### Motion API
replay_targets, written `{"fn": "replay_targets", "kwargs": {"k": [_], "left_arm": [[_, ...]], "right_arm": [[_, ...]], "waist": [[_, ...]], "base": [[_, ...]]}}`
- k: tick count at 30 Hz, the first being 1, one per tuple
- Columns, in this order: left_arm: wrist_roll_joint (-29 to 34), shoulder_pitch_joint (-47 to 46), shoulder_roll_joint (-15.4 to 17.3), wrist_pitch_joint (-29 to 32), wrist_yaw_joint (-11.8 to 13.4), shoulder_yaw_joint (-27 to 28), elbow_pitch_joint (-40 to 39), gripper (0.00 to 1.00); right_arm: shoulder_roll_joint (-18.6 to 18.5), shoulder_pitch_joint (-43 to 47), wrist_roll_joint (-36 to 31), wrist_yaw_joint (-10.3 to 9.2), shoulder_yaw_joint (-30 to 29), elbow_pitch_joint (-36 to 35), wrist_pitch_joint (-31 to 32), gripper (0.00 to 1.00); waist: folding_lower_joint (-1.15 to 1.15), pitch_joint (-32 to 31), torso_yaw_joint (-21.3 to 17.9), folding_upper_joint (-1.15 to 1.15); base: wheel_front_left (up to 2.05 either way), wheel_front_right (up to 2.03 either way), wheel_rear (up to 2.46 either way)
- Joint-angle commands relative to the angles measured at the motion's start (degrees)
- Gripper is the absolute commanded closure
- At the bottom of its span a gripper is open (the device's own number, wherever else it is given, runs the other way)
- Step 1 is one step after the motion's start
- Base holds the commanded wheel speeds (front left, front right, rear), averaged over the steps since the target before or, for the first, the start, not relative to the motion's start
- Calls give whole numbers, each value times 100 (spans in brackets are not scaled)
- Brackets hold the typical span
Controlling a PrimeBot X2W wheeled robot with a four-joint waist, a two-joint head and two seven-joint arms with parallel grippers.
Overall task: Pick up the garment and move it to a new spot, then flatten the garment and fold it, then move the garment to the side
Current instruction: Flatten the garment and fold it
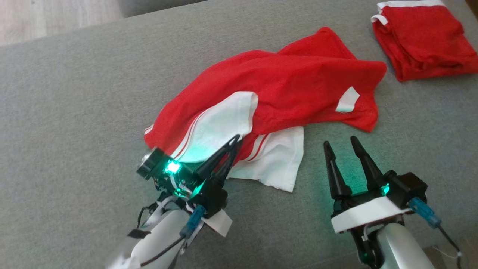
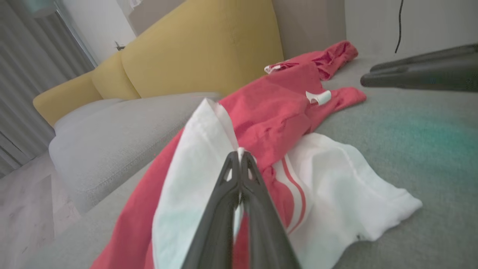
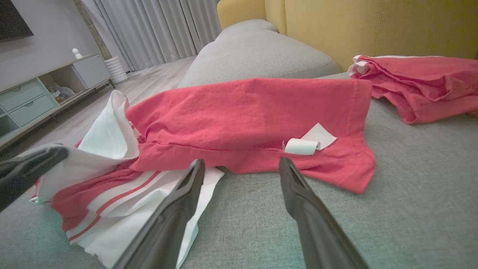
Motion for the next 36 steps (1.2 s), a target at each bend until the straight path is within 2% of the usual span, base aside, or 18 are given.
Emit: {"fn": "replay_targets", "kwargs": {"k": [1,4,8,11,17,22,27,36], "left_arm": [[-71,-220,174,-85,98,249,-437,100],[-68,-193,330,-100,196,353,-740,100],[-73,-87,745,-79,411,640,-1387,100],[-96,-5,1057,-15,530,862,-1832,100],[-174,124,1534,111,715,1258,-2308,100],[-233,98,1762,140,797,1491,-2498,100],[-299,37,1972,171,832,1698,-2582,100],[-347,-58,2185,248,871,1873,-2634,100]], "right_arm": [[-14,-36,-26,-4,36,-138,-22,0],[-14,-33,-58,-4,-73,-85,-22,0],[-14,-53,-48,-4,-471,79,-22,0],[-14,-113,204,-4,-629,392,-22,0],[-14,-479,260,-4,-1058,954,-22,0],[-14,-749,446,-4,-1233,1335,-22,0],[-14,-921,730,-4,-1112,1528,-22,0],[-15,-945,1329,-4,-853,1378,164,0]], "waist": [[0,4,89,0],[0,7,175,0],[0,18,357,0],[0,32,481,0],[0,72,581,0],[0,101,637,0],[0,134,632,0],[0,201,582,0]], "base": [[0,0,0],[0,0,0],[0,0,0],[0,0,0],[0,0,0],[0,0,0],[0,0,0],[0,0,0]]}}
